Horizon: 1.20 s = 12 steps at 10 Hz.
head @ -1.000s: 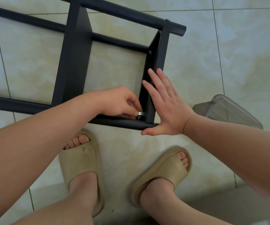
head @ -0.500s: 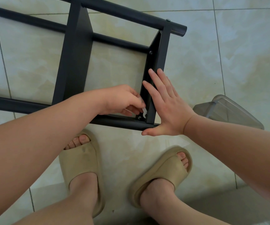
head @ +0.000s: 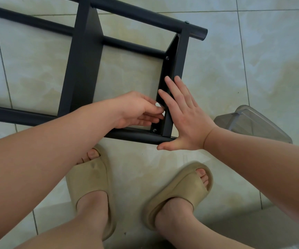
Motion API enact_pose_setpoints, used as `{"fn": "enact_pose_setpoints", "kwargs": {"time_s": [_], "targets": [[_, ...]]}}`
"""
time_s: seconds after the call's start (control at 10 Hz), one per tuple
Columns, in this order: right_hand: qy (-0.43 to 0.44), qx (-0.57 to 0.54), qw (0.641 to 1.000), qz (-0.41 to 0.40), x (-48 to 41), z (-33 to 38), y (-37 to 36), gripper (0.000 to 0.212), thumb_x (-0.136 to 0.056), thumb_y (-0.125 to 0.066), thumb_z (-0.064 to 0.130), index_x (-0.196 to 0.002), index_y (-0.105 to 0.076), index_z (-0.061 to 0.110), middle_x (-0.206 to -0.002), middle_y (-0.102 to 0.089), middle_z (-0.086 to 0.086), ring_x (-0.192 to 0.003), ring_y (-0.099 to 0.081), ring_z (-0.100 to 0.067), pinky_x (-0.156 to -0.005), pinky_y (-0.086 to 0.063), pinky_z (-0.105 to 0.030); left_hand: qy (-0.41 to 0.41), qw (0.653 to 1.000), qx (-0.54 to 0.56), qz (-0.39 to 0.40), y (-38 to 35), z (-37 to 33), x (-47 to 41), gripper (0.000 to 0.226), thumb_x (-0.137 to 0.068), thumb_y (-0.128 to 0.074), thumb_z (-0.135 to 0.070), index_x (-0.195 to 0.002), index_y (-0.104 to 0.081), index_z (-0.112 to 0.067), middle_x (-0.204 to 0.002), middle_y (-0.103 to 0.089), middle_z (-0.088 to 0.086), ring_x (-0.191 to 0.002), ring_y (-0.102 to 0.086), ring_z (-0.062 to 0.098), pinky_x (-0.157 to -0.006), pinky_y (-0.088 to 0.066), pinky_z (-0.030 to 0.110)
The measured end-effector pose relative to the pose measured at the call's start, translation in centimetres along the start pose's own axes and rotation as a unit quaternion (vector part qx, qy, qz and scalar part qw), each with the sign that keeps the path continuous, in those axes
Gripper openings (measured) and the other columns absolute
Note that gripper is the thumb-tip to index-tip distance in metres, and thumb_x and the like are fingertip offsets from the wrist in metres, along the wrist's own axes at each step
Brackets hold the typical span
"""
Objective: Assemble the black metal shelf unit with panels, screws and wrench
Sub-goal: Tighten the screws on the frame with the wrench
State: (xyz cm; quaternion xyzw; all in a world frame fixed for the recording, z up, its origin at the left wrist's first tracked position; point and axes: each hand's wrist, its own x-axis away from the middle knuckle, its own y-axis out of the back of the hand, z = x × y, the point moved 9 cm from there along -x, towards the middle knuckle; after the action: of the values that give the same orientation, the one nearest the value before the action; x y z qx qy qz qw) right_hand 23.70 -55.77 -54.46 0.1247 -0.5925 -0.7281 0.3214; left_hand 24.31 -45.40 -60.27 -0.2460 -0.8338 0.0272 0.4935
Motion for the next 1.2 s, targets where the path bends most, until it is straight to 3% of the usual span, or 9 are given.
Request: {"fn": "enact_pose_setpoints", "kwargs": {"time_s": [0.3,0.6,0.9,1.1,1.2], "targets": [[-0.001,-0.003,1.0,0.0,0.0,0.0,0.1,0.13,-0.072,-0.046,0.093,-0.156,-0.022,-0.003,-0.166,-0.004,-0.024,-0.154,0.004,-0.041,-0.123,-0.012,-0.06,0.004,0.999,-0.044,0.009,-0.1,0.1,0.1,0.005,-0.092,-0.069,-0.015,-0.096,-0.065,-0.014,-0.085,-0.077,0.002,-0.079,-0.072,0.012,-0.069,-0.053,0.023],[-0.002,-0.001,1.0,0.0,0.0,0.0,0.1,0.13,-0.072,-0.047,0.093,-0.156,-0.022,-0.003,-0.166,-0.004,-0.024,-0.155,0.005,-0.041,-0.124,-0.012,-0.059,0.002,0.997,-0.071,0.036,-0.6,0.2,0.0,0.002,-0.093,-0.067,-0.013,-0.091,-0.067,-0.013,-0.089,-0.077,0.006,-0.079,-0.072,0.014,-0.075,-0.054,0.027],[-0.005,-0.006,1.0,0.0,0.0,-0.1,0.0,0.13,-0.071,-0.048,0.092,-0.157,-0.021,-0.002,-0.167,-0.003,-0.023,-0.155,0.005,-0.04,-0.125,-0.011,-0.057,0.028,0.999,0.017,0.029,-0.6,0.7,-0.1,0.009,-0.095,-0.064,-0.013,-0.087,-0.06,-0.014,-0.083,-0.074,0.007,-0.08,-0.07,0.018,-0.083,-0.056,0.031],[-0.005,-0.008,1.0,0.0,0.0,0.0,0.0,0.13,-0.071,-0.048,0.092,-0.157,-0.021,-0.002,-0.167,-0.003,-0.023,-0.155,0.005,-0.04,-0.125,-0.011,-0.057,0.042,0.997,-0.015,0.059,-0.9,1.0,0.0,0.009,-0.098,-0.058,-0.012,-0.09,-0.061,-0.011,-0.086,-0.074,0.008,-0.079,-0.07,0.016,-0.075,-0.057,0.026],[-0.006,-0.008,1.0,0.003,0.0,-0.1,0.0,0.13,-0.071,-0.047,0.092,-0.157,-0.021,-0.002,-0.167,-0.003,-0.023,-0.155,0.006,-0.039,-0.124,-0.011,-0.058,0.037,0.996,-0.032,0.069,-0.9,1.0,0.0,0.012,-0.099,-0.057,-0.011,-0.089,-0.063,-0.01,-0.086,-0.074,0.007,-0.081,-0.069,0.016,-0.08,-0.055,0.028]]}}
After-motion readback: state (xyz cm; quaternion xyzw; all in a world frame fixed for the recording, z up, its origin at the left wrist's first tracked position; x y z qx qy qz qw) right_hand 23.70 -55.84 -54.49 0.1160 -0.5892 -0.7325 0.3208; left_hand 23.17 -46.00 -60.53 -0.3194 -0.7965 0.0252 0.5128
